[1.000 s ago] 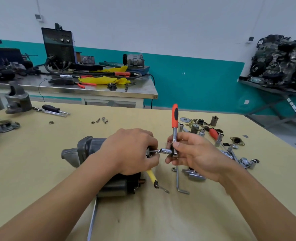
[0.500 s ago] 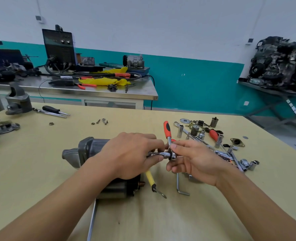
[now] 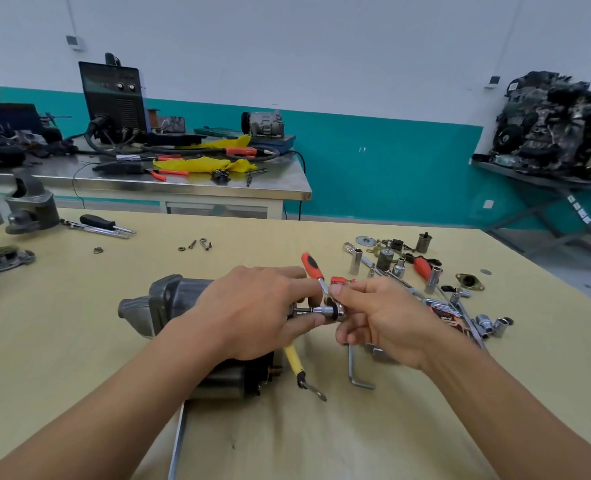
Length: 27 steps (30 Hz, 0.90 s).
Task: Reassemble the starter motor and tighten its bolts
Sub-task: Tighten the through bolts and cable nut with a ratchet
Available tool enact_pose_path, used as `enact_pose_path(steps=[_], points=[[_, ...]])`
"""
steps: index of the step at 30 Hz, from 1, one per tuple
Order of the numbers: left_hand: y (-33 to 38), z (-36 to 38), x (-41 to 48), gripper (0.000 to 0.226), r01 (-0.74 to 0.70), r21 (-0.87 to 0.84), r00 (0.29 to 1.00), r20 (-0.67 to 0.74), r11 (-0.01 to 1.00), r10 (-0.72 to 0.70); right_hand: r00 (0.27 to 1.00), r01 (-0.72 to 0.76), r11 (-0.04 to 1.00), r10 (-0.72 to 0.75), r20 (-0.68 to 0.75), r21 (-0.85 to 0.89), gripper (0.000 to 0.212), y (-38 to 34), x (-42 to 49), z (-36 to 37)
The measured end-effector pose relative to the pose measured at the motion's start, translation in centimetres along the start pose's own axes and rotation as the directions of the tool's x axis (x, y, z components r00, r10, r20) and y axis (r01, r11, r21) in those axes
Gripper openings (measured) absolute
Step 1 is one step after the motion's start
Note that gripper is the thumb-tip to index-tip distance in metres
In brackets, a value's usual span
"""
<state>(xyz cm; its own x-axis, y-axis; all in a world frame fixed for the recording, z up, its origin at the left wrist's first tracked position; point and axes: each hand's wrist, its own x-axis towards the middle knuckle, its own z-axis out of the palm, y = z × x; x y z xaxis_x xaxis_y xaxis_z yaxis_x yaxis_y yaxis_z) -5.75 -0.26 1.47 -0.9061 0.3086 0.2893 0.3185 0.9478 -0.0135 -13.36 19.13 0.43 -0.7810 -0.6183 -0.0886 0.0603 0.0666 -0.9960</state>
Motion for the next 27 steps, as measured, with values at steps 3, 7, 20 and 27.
enact_pose_path(steps=[3,7,20,27], points=[[0.0,0.0,0.0,0.032,-0.007,0.003,1.0,0.007,1.0,0.007,0.999,-0.014,0.999,0.013,0.044,0.039,0.041,-0.2,-0.2,-0.6],[-0.1,-0.2,-0.2,0.029,-0.03,0.004,1.0,-0.006,1.0,0.03,0.979,0.147,0.986,-0.134,0.156,-0.077,0.031,-0.8,-0.9,-1.4],[-0.2,-0.2,-0.3,0.03,-0.013,-0.013,1.0,0.017,1.0,0.013,0.983,0.101,0.992,-0.087,0.163,-0.078,0.021,-0.9,-0.9,-0.7],[-0.3,-0.3,-0.4,0.036,-0.012,0.008,1.0,0.002,1.0,0.012,0.983,0.096,0.986,-0.072,0.171,-0.135,0.03,-0.6,-1.0,-0.5]])
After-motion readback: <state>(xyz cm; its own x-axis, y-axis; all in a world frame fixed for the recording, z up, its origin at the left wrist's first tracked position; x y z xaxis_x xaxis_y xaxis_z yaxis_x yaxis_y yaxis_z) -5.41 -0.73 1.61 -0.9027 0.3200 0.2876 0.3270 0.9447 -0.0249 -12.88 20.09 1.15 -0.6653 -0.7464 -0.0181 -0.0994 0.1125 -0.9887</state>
